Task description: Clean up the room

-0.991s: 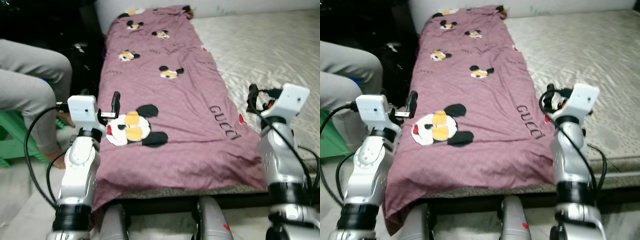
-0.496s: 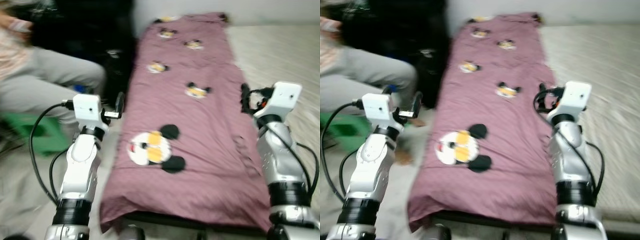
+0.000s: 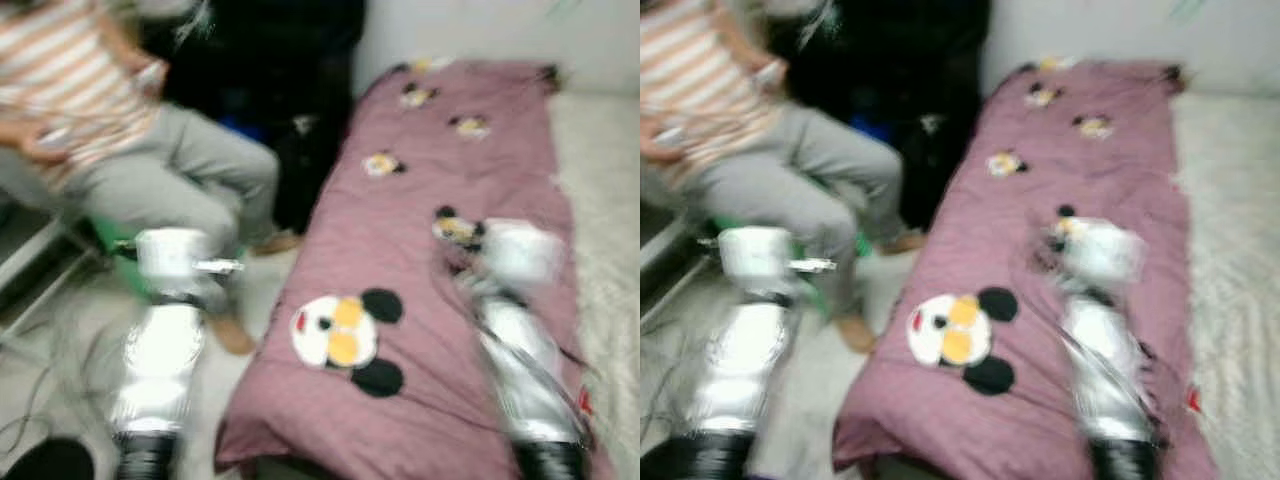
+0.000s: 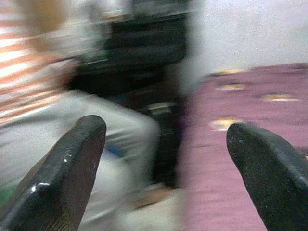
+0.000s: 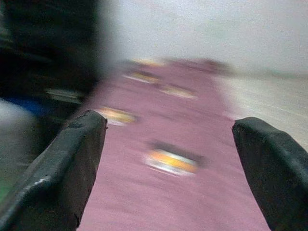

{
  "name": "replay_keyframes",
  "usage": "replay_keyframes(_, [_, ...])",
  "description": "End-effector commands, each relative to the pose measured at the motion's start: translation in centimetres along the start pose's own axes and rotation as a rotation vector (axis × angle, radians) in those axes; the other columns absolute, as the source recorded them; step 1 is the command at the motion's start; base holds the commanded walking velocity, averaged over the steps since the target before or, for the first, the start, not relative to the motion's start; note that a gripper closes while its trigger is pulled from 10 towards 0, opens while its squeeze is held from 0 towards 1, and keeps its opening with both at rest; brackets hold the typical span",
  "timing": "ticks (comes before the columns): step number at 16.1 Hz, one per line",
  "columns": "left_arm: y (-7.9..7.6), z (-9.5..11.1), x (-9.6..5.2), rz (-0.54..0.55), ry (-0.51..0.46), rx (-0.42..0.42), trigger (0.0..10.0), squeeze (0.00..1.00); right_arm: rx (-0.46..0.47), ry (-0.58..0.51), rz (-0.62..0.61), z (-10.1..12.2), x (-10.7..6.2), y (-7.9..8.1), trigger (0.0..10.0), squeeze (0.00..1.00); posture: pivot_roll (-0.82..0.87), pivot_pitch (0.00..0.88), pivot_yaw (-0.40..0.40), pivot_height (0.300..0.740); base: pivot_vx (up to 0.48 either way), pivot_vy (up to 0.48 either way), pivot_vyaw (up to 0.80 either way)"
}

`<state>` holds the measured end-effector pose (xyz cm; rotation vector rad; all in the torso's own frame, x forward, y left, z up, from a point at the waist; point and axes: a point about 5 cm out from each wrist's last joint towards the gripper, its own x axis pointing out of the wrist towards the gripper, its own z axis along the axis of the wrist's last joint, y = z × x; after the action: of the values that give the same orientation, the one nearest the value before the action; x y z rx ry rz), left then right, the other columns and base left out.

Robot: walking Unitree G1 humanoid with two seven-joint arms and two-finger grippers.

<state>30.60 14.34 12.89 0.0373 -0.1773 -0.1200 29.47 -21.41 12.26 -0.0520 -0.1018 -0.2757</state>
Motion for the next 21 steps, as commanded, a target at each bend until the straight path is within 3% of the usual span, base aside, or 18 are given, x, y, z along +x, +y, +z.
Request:
replay_keyframes(1, [1.5,-0.1,-0.7,0.019,0.001,0.034,10.0,0.0,0.029,-0.01,-0.003,0.2,-0.2,1.5,10.0,0.0,-0.1,0.0,0.084,0.74,0.0,0.0,0.0])
replay_keyframes(4, [1.8,-0.4,-1.4,0.04,0.009,0.017,10.0,0.0,-0.027,0.036,0.033,-0.6,-1.3,2.1,10.0,0.0,-0.09,0.0,0.046,0.74,0.0,0.0,0.0])
replay_keyframes(7, [2.2,-0.5,-2.4,0.047,0.023,0.02,10.0,0.0,-0.041,0.049,-0.003,-0.6,-1.7,1.5,10.0,0.0,-0.1,0.0,0.043,0.74,0.0,0.0,0.0])
replay_keyframes(9, [2.6,-0.8,-3.3,0.058,0.049,0.021,10.0,0.0,0.035,0.066,-0.023,-0.5,-1.8,1.7,10.0,0.0,-0.09,0.0,0.051,0.74,0.0,0.0,0.0])
replay_keyframes(14, [1.2,-0.4,-3.5,0.02,0.051,0.017,10.0,0.0,0.099,0.078,0.0,0.0,-1.2,3.7,10.0,0.0,-0.09,0.015,0.044,0.74,0.0,0.0,0.0])
replay_keyframes(21, [0.6,0.3,-3.3,0.016,0.037,0.016,10.0,0.0,0.056,0.071,0.024,0.5,-0.9,3.3,10.0,0.0,-0.09,0.047,0.019,0.74,0.0,0.0,0.23])
